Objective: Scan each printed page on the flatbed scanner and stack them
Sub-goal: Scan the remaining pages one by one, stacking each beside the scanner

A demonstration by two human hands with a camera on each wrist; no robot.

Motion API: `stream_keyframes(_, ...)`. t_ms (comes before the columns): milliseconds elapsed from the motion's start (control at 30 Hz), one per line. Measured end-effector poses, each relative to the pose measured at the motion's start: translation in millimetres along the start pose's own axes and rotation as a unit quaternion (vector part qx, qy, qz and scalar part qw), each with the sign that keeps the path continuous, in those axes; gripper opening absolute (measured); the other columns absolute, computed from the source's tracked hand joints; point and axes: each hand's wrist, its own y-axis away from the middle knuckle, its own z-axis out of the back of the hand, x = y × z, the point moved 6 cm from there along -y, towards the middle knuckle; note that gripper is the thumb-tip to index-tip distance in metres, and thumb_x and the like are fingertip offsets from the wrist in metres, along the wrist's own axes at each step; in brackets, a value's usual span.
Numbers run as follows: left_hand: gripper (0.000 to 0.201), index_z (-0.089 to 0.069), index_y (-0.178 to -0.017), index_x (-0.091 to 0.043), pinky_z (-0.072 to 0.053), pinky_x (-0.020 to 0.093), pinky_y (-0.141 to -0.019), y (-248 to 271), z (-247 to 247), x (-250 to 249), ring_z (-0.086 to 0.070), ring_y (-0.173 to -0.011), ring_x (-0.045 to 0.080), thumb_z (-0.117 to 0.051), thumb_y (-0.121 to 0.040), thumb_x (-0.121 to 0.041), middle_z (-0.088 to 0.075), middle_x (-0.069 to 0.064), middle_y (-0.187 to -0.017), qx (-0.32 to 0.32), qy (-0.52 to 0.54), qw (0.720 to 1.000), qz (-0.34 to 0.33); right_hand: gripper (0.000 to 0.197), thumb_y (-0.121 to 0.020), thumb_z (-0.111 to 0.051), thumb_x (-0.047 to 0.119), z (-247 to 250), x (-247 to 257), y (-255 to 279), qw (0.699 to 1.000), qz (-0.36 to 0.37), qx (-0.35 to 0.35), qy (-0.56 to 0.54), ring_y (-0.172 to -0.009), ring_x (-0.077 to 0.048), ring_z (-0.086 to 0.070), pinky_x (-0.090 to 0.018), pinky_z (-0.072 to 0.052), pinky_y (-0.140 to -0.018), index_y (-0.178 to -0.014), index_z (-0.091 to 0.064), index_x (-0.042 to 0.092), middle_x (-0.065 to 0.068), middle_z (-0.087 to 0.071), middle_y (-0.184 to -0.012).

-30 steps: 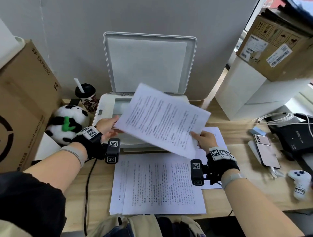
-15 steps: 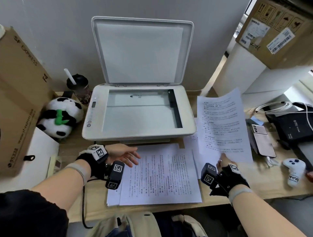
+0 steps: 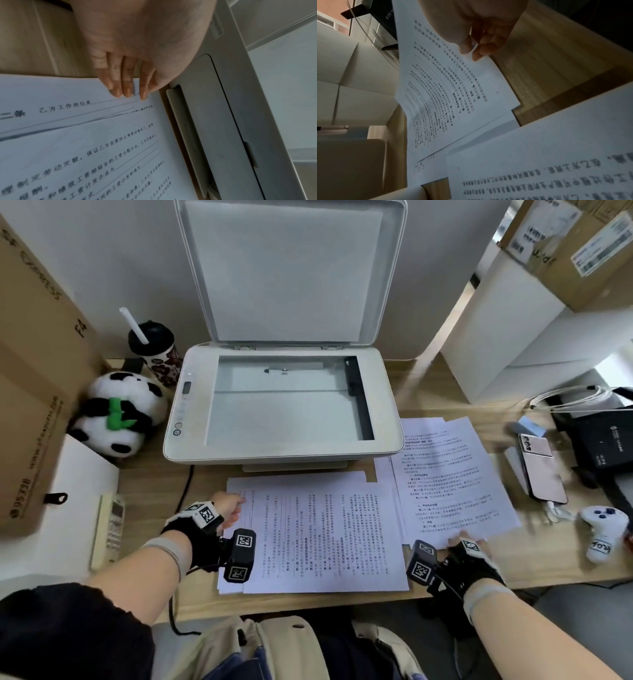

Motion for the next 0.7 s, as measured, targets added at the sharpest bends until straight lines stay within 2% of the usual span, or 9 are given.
stream_keyframes(33, 0.032, -0.043, -0.065, -0.012, -0.022, 0.009, -0.028, -0.2, 0.4, 0.2, -0.033, -0.018, 0.003, -0.048, -0.096, -0.008, -0.04, 0.004, -0.056, -0.002, -0.007, 1.0, -0.003, 0.057, -0.095, -0.046, 0.032, 0.1, 2.0, 2.7, 1.0, 0.003, 0.01, -0.005, -0.139, -0.023, -0.031, -0.021, -0.036, -0.105, -0.146, -0.028, 0.013, -0.008, -0.036, -0.146)
stream_keyframes(133, 0.027, -0.047, -0.067, -0.01, -0.027, 0.01, -0.031, -1.1, 0.0, 1.2, -0.043, -0.031, 0.01, -0.05, -0.094, -0.006, -0.04, 0.006, -0.063, -0.005, -0.016, 1.0, -0.006, 0.044, -0.092, -0.051, 0.029, -2.4, 11.2, 13.4, 0.993, 0.056, 0.029, 0.103, -0.135, -0.023, -0.034, -0.025, -0.027, -0.109, -0.133, -0.043, 0.015, -0.006, -0.043, -0.14)
stream_keyframes(233, 0.019, -0.052, -0.075, -0.004, -0.03, 0.009, -0.03, -2.2, -1.3, 1.0, -0.04, -0.052, 0.017, -0.05, -0.095, -0.004, -0.042, 0.008, -0.064, -0.003, -0.007, 1.0, -0.002, 0.041, -0.085, -0.061, 0.032, -15.6, 13.0, 16.6, 0.986, 0.05, 0.064, 0.148, -0.129, -0.028, -0.04, -0.027, -0.034, -0.104, -0.121, -0.051, 0.014, -0.007, -0.048, -0.134)
stream_keyframes(333, 0.009, -0.055, -0.098, 0.001, -0.039, 0.014, -0.033, -1.3, -2.4, 0.2, -0.044, -0.058, 0.018, -0.05, -0.094, -0.005, -0.046, 0.009, -0.071, -0.005, -0.013, 1.0, 0.005, 0.029, -0.087, -0.058, 0.026, -23.7, 14.5, 14.3, 0.987, 0.011, 0.077, 0.142, -0.124, -0.031, -0.046, -0.03, -0.039, -0.098, -0.11, -0.045, 0.013, -0.013, -0.05, -0.129)
stream_keyframes(400, 0.016, -0.055, -0.108, -0.002, -0.043, 0.016, -0.035, -2.5, -1.5, -0.2, -0.047, -0.061, 0.019, -0.051, -0.094, -0.005, -0.048, 0.01, -0.076, -0.007, -0.014, 1.0, 0.005, 0.038, -0.089, -0.056, 0.025, -26.9, 11.4, 17.5, 0.982, 0.014, 0.091, 0.165, -0.123, -0.029, -0.048, -0.03, -0.041, -0.097, -0.123, -0.042, 0.013, -0.014, -0.049, -0.132)
stream_keyframes(467, 0.02, -0.056, -0.112, -0.002, -0.041, 0.013, -0.031, -4.3, -0.1, 0.2, -0.048, -0.062, 0.019, -0.051, -0.094, -0.006, -0.049, 0.01, -0.077, -0.007, -0.011, 1.0, 0.012, 0.049, -0.09, -0.056, 0.028, -25.7, 1.3, 14.6, 0.991, -0.023, 0.077, 0.104, -0.123, -0.028, -0.05, -0.02, -0.05, -0.079, -0.133, -0.039, 0.011, -0.016, -0.045, -0.135)
stream_keyframes(533, 0.028, -0.055, -0.12, 0.002, -0.047, 0.017, -0.036, -8.2, 0.7, 1.1, -0.051, -0.064, 0.021, -0.051, -0.094, -0.008, -0.052, 0.013, -0.083, -0.006, -0.013, 1.0, 0.018, 0.04, -0.094, -0.051, 0.028, -27.7, -3.4, 8.5, 0.995, -0.018, 0.039, 0.09, -0.125, -0.027, -0.05, -0.015, -0.04, -0.056, -0.13, -0.041, 0.011, -0.012, -0.044, -0.14)
stream_keyframes(600, 0.032, -0.053, -0.125, 0.004, -0.049, 0.025, -0.051, -10.6, 0.5, 1.1, -0.052, -0.065, 0.022, -0.049, -0.096, -0.01, -0.056, 0.018, -0.094, -0.001, -0.013, 1.0, 0.019, 0.038, -0.097, -0.047, 0.026, -35.7, -1.2, -2.9, 0.997, -0.028, 0.031, 0.063, -0.125, -0.029, -0.05, -0.015, -0.033, -0.058, -0.129, -0.044, 0.008, -0.013, -0.047, -0.139)
stream_keyframes(700, 0.033, -0.052, -0.126, 0.003, -0.046, 0.026, -0.057, -12.5, -0.3, 1.7, -0.052, -0.066, 0.023, -0.046, -0.097, -0.011, -0.057, 0.026, -0.113, 0.002, -0.013, 1.0, 0.016, 0.035, -0.1, -0.039, 0.025, -58.6, 26.9, 7.9, 0.996, 0.006, 0.073, 0.045, -0.119, -0.034, -0.053, -0.028, -0.041, -0.07, -0.121, -0.052, 0.001, -0.017, -0.055, -0.11)
